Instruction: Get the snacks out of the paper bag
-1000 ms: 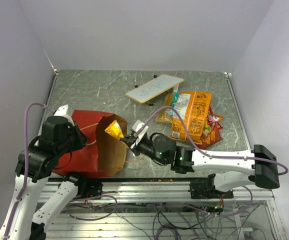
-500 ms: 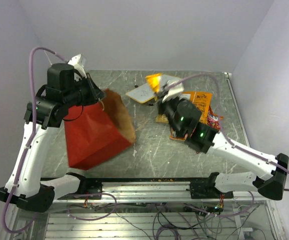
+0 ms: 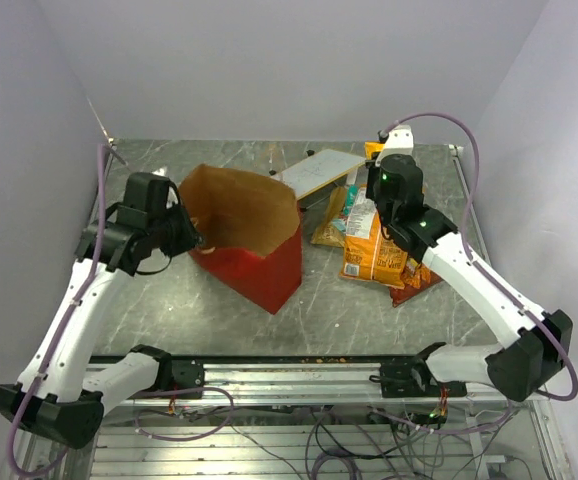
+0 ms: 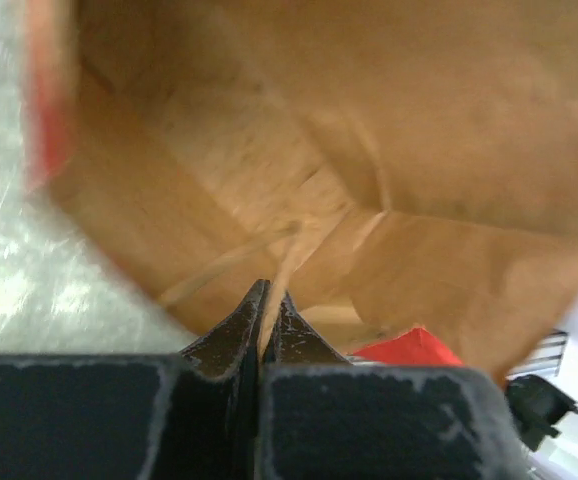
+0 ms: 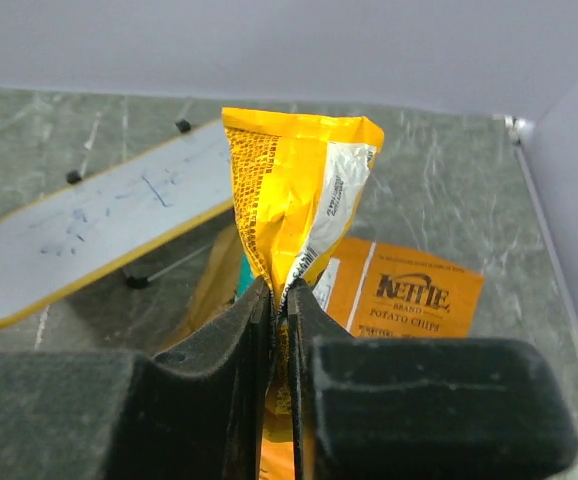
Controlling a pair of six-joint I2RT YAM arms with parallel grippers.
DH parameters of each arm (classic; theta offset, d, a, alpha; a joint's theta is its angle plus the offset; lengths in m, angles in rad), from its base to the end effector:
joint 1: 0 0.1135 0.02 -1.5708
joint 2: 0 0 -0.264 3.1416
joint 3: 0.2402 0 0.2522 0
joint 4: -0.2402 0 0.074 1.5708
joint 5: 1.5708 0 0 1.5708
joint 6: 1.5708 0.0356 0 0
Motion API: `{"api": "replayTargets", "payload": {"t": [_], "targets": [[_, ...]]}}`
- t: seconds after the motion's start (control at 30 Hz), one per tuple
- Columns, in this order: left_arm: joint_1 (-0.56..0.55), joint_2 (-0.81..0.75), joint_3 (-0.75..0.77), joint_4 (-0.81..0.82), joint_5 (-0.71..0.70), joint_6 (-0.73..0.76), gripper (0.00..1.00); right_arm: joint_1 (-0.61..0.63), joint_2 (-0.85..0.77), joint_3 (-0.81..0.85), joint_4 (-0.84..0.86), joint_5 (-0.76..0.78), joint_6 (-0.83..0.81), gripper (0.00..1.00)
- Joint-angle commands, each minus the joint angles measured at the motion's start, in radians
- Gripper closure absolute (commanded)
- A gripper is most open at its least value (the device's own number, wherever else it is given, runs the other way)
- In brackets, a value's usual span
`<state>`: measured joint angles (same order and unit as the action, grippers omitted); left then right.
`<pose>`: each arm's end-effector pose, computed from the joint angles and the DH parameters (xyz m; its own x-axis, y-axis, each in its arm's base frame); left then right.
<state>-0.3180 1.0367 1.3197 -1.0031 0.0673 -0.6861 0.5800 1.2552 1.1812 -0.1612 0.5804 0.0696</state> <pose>0.1763 -0.0606 0.3945 -0.7127 -0.4308 -0.5535 -0.1183 0.8517 -0.5106 0.2513 0.1413 0.3820 -0.1953 -0.0584 -0.9790 0.0014 0.9982 -0.0598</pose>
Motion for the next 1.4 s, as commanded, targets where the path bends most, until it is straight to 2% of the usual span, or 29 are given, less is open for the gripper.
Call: {"api": "replayTargets", "payload": {"t": [0.0, 0.2, 0.37, 0.47, 0.57, 0.6, 0.67, 0.77, 0.8, 0.9, 1.2, 1.23, 1.27, 1.3, 1.37], "targets": [[0.009, -0.014, -0.119, -0.034, -0.019, -0.035, 0.93, -0.063, 0.039, -0.051, -0.044, -0.114, 0.105, 0.9], [0.01, -0.029, -0.062, -0.063, -0.068, -0.016, 0.93, -0.157, 0.14, -0.108, -0.038, -0.136, 0.194, 0.9], [0.01, -0.036, -0.032, -0.053, -0.035, -0.004, 0.93, -0.192, 0.206, -0.116, 0.011, -0.118, 0.147, 0.89], [0.01, -0.034, 0.005, -0.07, -0.037, 0.021, 0.88, -0.215, 0.245, -0.132, 0.03, -0.112, 0.116, 0.86], [0.01, -0.05, 0.029, -0.063, -0.043, 0.048, 0.69, -0.232, 0.258, -0.173, 0.079, -0.12, 0.08, 0.83], [0.01, -0.056, 0.036, -0.061, -0.048, 0.051, 0.6, -0.235, 0.264, -0.204, 0.09, -0.118, 0.073, 0.81], [0.01, -0.066, 0.063, -0.074, -0.054, 0.055, 0.49, -0.25, 0.282, -0.226, 0.09, -0.108, 0.073, 0.78], [0.01, -0.075, 0.116, -0.091, -0.061, 0.066, 0.17, -0.273, 0.29, -0.229, 0.051, -0.147, 0.101, 0.76], [0.01, -0.076, 0.137, -0.096, -0.065, 0.07, 0.11, -0.274, 0.285, -0.228, 0.04, -0.164, 0.105, 0.75], [0.01, -0.066, 0.226, -0.119, -0.081, 0.09, 0.03, -0.273, 0.251, -0.205, 0.002, -0.196, 0.1, 0.69], [0.01, 0.059, 0.504, -0.213, -0.16, 0.183, 0.02, -0.275, 0.162, -0.024, -0.195, -0.241, 0.082, 0.32], [0.01, 0.063, 0.515, -0.211, -0.161, 0.185, 0.02, -0.275, 0.151, 0.0, -0.223, -0.244, 0.093, 0.21], [0.01, 0.063, 0.518, -0.205, -0.161, 0.184, 0.02, -0.276, 0.141, 0.026, -0.257, -0.256, 0.109, 0.05], [0.01, 0.059, 0.51, -0.195, -0.159, 0.181, 0.02, -0.276, 0.129, 0.045, -0.29, -0.272, 0.123, 0.01], [0.01, 0.05, 0.486, -0.173, -0.147, 0.172, 0.02, -0.275, 0.097, 0.075, -0.356, -0.315, 0.146, 0.0]]}}
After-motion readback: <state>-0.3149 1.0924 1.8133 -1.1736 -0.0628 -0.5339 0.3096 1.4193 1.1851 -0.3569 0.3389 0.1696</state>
